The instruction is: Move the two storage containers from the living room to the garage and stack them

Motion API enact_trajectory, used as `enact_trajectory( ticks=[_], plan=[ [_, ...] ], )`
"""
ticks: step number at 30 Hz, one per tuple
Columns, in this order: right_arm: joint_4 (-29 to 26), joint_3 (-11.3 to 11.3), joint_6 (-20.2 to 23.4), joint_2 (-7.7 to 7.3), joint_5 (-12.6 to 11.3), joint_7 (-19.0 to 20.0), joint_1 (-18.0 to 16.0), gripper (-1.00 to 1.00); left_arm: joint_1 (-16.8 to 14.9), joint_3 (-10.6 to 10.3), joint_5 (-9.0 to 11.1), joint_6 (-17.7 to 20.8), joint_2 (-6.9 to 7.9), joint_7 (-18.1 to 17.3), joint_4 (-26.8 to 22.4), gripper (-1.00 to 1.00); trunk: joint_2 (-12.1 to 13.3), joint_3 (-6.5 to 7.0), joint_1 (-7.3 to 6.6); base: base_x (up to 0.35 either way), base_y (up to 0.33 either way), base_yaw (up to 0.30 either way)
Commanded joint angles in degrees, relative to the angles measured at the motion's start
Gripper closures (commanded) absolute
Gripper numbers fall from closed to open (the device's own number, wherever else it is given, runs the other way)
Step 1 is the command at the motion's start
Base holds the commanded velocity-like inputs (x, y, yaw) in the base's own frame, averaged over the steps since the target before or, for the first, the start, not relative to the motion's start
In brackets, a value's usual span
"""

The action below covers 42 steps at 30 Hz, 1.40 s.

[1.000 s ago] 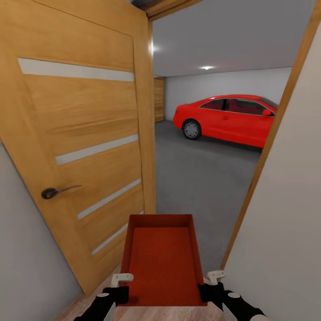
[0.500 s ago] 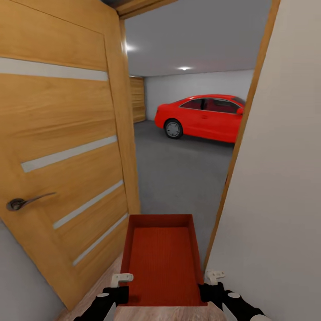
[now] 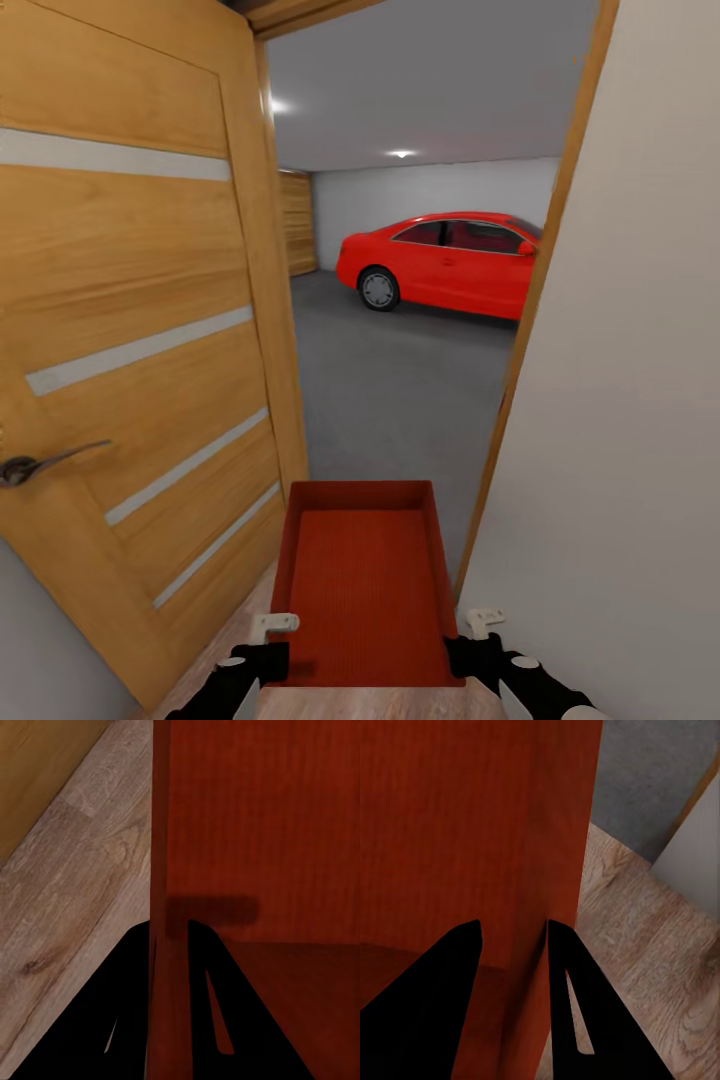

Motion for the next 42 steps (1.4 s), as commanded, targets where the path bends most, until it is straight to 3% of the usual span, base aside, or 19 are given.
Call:
enact_trajectory(
  ticks=[1, 27, 42],
  plan=[
    [0.17, -0.90, -0.29, -1.12, 0.64, 2.79, -0.03, 1.00, -0.06, 2.41, 0.27, 0.35, 2.66, -0.12, -1.11, 1.00, -0.13, -0.13, 0.05, 0.142, 0.213, -0.001],
    [0.17, -0.97, -0.29, -1.11, 0.61, 2.62, -0.03, 1.00, -0.06, 2.41, 0.27, 0.35, 2.66, -0.12, -1.14, 1.00, -0.13, -0.13, 0.05, 0.140, 0.215, -0.001],
    [0.17, -0.97, -0.29, -1.10, 0.64, 2.61, -0.03, 1.00, -0.06, 2.41, 0.27, 0.35, 2.66, -0.10, -1.12, 1.00, -0.13, -0.13, 0.05, 0.005, 0.008, -0.245]
  ],
)
